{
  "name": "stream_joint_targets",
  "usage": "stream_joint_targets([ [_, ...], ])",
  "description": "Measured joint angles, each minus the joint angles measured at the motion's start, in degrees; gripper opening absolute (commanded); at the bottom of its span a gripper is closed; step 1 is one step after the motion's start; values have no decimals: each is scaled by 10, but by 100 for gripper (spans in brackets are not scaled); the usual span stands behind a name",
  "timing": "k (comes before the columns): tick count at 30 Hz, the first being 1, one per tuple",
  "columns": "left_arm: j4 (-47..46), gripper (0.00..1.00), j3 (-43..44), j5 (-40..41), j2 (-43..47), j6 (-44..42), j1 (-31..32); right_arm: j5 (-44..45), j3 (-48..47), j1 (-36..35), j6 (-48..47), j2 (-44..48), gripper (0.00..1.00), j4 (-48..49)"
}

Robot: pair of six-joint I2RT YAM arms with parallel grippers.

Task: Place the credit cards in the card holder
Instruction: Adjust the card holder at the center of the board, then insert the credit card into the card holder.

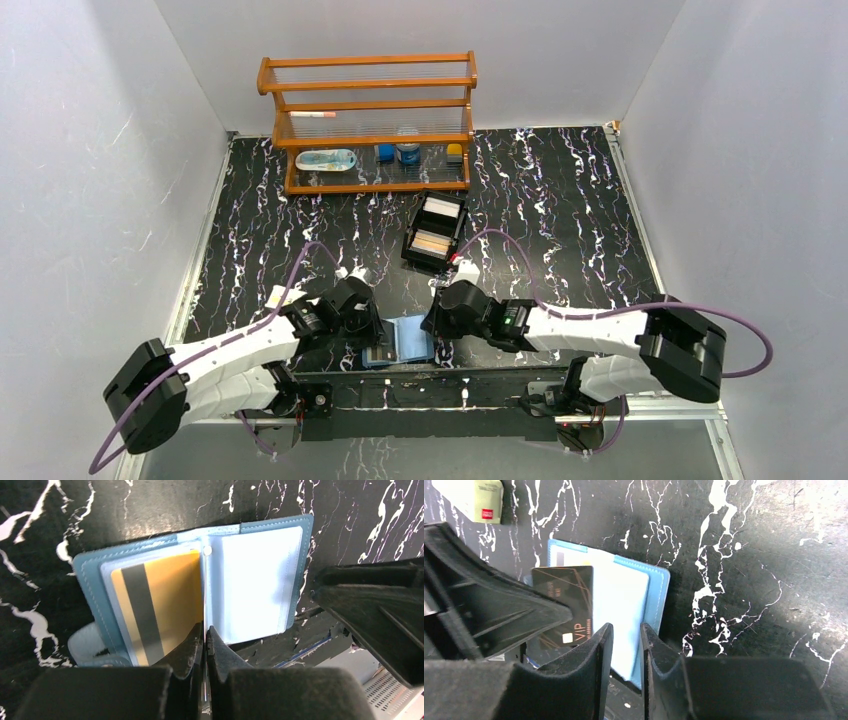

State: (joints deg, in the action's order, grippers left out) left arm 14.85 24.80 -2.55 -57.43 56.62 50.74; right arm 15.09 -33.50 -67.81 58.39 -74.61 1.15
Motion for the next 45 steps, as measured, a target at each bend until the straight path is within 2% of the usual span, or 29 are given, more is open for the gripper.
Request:
stream_joint_targets([
  [10,-76,0,16,-28,-73,-16,0,14,6,-1,5,58,32,-28],
  [16,-92,0,33,-28,-88,-22,0,5,3,-1,-3,35,28,-23],
  [17,-93,2,33,-28,-88,-22,0,3,2,-1,-3,23,27,-22],
  [22,-100,27,33,-31,-88,-21,0,2,-1,-1,-3,-28,26,-21],
  [24,-98,31,33,-31,-88,-19,0,3,-1,-1,-3,-42,26,-21],
  [40,-38,31,33,-10,-40,-10,0,11,-1,-1,9,-62,24,17],
  [45,-20,24,32,2,-21,-6,0,13,-1,-1,14,-65,24,22],
])
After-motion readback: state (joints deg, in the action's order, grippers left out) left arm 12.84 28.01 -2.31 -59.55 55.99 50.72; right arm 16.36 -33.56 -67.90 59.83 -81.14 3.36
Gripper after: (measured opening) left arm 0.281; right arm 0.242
